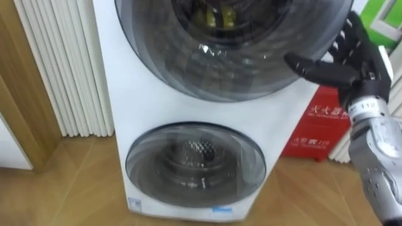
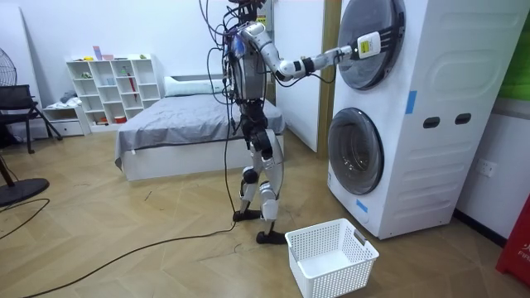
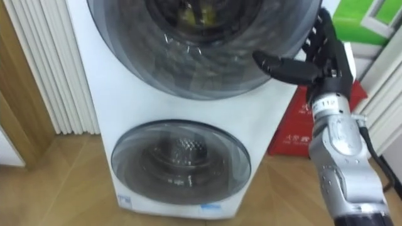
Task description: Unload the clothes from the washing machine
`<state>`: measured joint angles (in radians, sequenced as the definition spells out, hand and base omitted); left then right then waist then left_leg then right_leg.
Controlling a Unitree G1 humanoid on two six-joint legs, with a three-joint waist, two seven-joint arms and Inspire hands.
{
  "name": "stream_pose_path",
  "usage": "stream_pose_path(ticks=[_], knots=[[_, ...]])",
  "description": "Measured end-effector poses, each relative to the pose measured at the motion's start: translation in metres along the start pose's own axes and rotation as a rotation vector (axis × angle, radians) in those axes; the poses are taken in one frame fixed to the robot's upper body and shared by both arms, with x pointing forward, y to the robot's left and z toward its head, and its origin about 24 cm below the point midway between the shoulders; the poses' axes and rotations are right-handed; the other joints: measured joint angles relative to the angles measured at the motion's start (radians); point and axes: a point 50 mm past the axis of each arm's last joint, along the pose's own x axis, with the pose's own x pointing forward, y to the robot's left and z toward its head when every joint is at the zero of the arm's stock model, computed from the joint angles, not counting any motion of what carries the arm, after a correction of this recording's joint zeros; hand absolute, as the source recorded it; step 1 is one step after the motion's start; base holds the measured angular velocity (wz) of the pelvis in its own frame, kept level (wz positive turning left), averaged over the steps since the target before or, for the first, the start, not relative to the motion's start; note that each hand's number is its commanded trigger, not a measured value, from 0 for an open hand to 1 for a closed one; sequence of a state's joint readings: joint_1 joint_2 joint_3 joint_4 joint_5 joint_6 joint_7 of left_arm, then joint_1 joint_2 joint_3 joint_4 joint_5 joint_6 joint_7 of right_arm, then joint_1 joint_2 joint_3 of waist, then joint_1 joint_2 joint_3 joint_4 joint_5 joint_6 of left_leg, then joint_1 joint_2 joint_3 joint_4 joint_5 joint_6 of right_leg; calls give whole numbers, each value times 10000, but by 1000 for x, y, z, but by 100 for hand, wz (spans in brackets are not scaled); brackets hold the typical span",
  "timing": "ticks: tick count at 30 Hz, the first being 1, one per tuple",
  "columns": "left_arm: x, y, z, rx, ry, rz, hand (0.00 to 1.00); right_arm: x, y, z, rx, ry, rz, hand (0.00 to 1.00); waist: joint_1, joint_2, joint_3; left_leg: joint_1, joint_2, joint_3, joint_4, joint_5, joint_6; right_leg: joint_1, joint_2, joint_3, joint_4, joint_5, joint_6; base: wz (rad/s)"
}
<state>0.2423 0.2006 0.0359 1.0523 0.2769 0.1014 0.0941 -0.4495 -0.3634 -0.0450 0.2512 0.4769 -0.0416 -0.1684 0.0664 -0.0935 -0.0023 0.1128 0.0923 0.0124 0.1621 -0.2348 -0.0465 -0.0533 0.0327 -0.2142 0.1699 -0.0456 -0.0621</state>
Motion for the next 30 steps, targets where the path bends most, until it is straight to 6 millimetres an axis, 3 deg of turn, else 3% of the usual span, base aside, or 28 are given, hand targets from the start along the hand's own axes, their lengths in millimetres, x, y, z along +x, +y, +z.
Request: stream_pose_path(ticks=[4, 12, 20, 30], knots=[[1, 1, 4, -13, -112, 30, 0, 0, -1, -4, 22, 193, -6, 0, 24, 25, 78, -12, -4, -16, -12, -1, 1, 6, -21, -85, -3, -23, 11, 2], [1, 3, 9, -32, -284, 7, 0, 0, -2, -4, 84, 202, -76, 0, 24, -7, 82, -1, 0, 79, 2, 3, 7, 5, -41, -123, 6, -95, 20, 1], [2, 5, 18, -62, -522, 48, 0, -2, 4, -3, 0, 131, 161, 0, 55, -19, 73, 48, 15, 423, -1, 3, 7, -44, 22, 143, -22, -96, 24, -8], [3, 7, 29, -139, -1068, 375, 0, -48, 15, 3, -145, -431, 1117, 0, -99, 217, -22, 146, 31, 891, -44, 5, 7, -172, 43, 293, 95, -89, 13, -12]])
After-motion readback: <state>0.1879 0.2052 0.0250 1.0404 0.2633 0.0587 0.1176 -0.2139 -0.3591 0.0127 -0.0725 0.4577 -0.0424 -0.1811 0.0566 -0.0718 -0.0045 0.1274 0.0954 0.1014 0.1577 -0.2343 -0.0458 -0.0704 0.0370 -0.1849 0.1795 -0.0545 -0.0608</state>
